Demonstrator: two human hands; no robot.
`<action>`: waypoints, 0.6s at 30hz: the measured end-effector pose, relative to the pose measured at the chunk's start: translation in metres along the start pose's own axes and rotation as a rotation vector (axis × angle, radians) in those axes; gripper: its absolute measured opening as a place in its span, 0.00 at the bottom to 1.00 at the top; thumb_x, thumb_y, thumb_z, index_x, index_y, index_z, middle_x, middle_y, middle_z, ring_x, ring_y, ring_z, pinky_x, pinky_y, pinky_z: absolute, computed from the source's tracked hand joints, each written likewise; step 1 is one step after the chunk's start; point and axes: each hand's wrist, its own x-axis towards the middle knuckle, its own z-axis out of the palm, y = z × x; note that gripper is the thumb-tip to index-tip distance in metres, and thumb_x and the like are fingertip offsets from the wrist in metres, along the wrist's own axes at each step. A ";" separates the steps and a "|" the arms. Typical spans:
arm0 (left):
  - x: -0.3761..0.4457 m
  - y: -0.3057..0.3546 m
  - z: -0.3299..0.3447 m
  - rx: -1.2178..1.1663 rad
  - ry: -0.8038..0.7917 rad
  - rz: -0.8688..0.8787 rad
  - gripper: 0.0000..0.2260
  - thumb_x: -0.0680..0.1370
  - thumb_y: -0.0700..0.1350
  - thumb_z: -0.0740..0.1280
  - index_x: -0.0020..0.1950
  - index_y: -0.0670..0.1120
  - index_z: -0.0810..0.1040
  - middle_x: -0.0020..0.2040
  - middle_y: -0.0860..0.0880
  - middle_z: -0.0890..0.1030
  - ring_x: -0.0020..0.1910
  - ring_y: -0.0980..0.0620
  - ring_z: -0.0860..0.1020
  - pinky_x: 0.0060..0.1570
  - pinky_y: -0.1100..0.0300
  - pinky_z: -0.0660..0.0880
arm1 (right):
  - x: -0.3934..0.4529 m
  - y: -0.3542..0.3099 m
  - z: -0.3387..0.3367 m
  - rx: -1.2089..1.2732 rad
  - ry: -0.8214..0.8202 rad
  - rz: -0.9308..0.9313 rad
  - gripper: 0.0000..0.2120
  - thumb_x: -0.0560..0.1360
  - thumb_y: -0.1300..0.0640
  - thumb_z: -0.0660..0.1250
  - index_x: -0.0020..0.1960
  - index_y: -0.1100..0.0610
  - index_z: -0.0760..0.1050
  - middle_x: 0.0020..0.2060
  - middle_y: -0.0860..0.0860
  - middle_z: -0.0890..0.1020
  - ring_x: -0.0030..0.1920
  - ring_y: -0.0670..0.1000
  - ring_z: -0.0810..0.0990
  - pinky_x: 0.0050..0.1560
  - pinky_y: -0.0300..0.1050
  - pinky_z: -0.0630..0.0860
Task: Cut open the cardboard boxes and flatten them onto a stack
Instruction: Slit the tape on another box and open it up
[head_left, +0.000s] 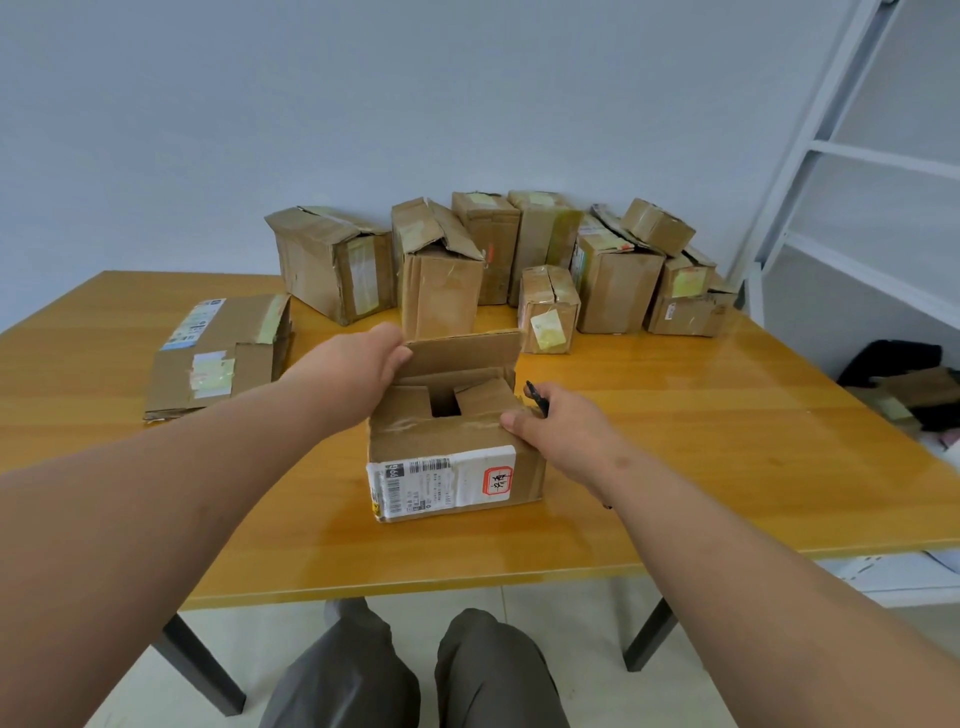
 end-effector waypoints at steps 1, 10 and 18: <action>0.001 -0.003 -0.001 -0.052 0.005 -0.011 0.13 0.84 0.54 0.53 0.62 0.49 0.69 0.43 0.48 0.79 0.40 0.49 0.79 0.42 0.51 0.79 | 0.000 0.001 0.000 -0.005 0.000 -0.004 0.26 0.80 0.47 0.64 0.74 0.53 0.64 0.67 0.51 0.74 0.54 0.47 0.69 0.52 0.42 0.68; -0.002 -0.022 0.010 -0.628 0.214 -0.354 0.08 0.82 0.49 0.63 0.52 0.47 0.65 0.46 0.42 0.79 0.36 0.44 0.84 0.37 0.46 0.83 | 0.007 -0.005 -0.003 0.005 -0.041 0.011 0.21 0.80 0.49 0.64 0.71 0.50 0.69 0.54 0.49 0.74 0.42 0.45 0.70 0.34 0.38 0.64; -0.001 -0.017 0.013 -0.407 0.059 -0.225 0.19 0.76 0.44 0.71 0.63 0.54 0.69 0.55 0.49 0.75 0.43 0.48 0.78 0.40 0.51 0.81 | 0.012 -0.002 0.000 0.125 0.008 0.021 0.12 0.80 0.51 0.65 0.62 0.49 0.72 0.57 0.49 0.76 0.53 0.50 0.73 0.42 0.42 0.69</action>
